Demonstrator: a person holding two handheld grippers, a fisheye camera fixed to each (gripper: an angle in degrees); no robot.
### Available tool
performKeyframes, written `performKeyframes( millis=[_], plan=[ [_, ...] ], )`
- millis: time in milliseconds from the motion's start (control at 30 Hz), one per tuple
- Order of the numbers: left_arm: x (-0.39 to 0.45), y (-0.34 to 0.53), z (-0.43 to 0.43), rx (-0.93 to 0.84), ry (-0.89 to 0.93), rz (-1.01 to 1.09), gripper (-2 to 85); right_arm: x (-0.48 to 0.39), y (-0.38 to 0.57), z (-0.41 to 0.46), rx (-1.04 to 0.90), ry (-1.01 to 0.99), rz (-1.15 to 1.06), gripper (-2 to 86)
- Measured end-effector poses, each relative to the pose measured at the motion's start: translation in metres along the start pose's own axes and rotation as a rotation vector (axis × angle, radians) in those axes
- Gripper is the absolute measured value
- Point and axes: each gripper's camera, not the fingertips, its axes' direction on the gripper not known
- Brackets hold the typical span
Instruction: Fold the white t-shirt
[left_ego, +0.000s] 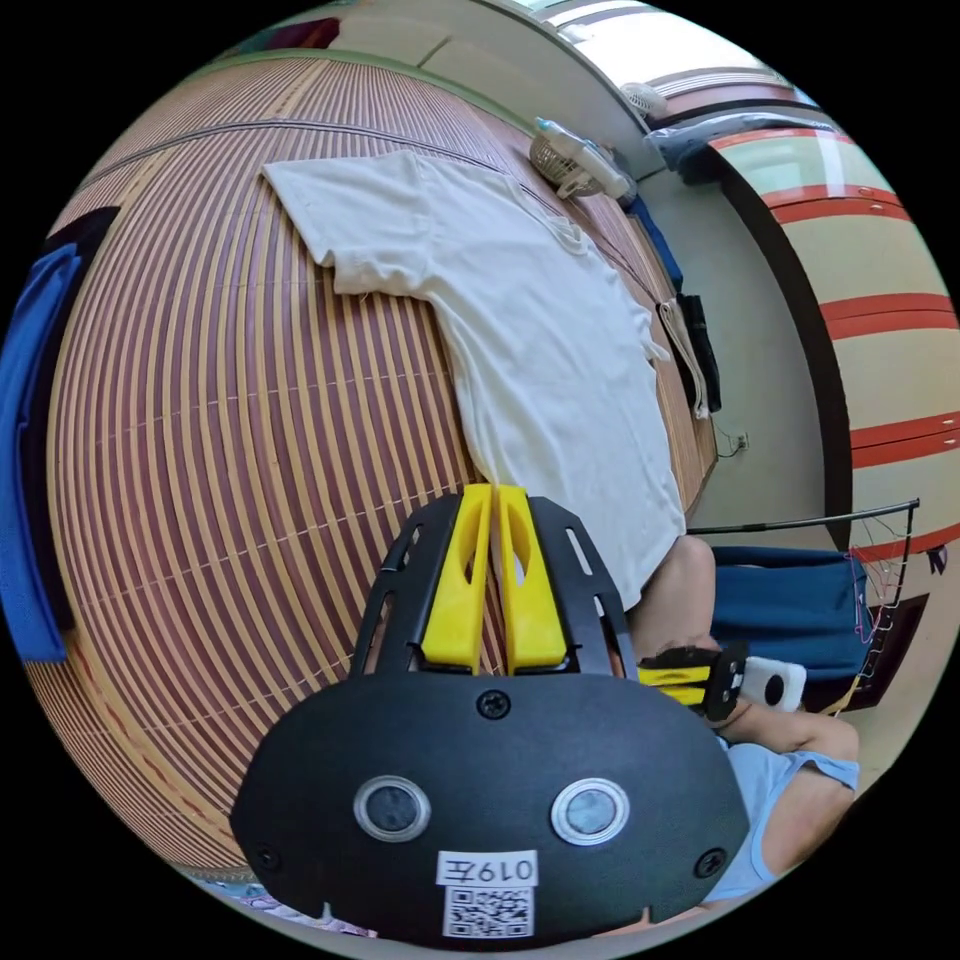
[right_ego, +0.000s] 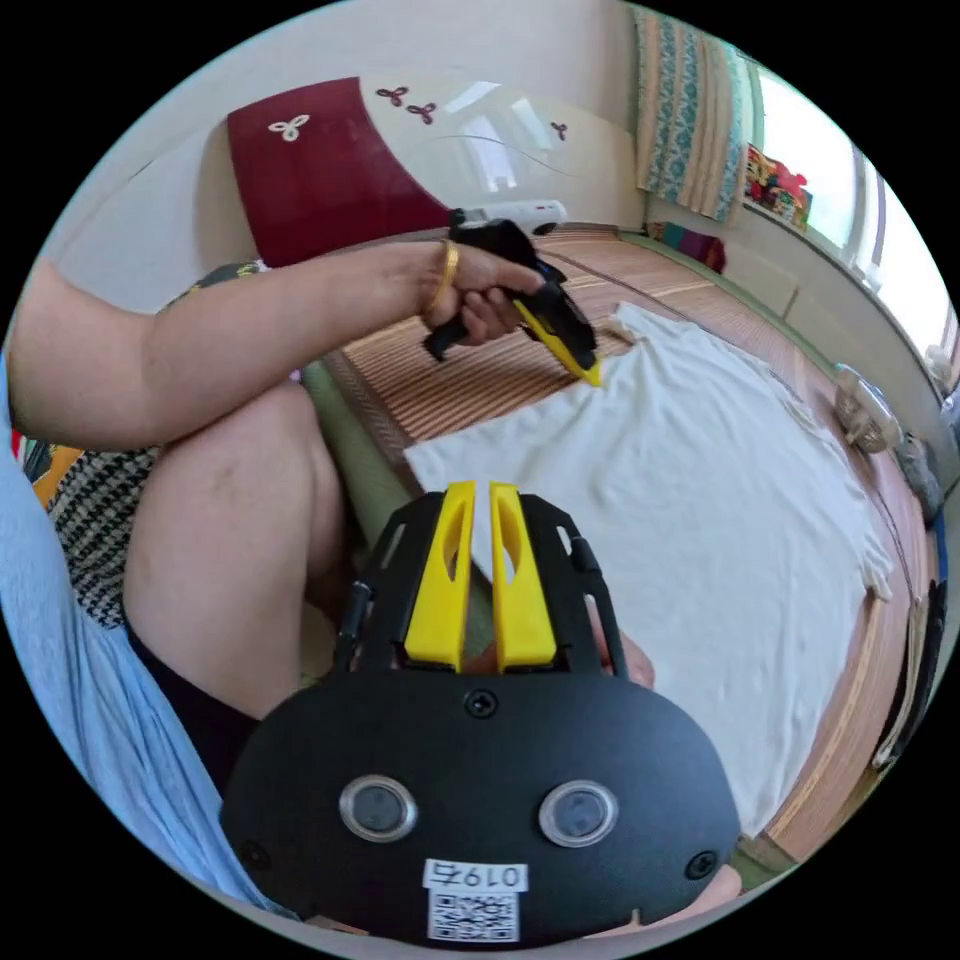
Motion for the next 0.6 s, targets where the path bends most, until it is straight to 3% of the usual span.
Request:
performKeyframes(
  millis=[67, 267, 600],
  plan=[
    [-0.006, 0.002, 0.001, 0.011, 0.027, -0.027, 1.2, -0.043, 0.003, 0.012, -0.028, 0.038, -0.110, 8.1],
    [-0.017, 0.004, 0.009, 0.031, 0.106, -0.083, 1.4, -0.126, 0.017, 0.048, -0.056, 0.255, -0.297, 8.8],
    [-0.013, -0.005, 0.023, 0.024, 0.080, -0.074, 1.3, -0.195, 0.034, 0.081, -0.079, 0.396, -0.326, 8.2]
  ],
)
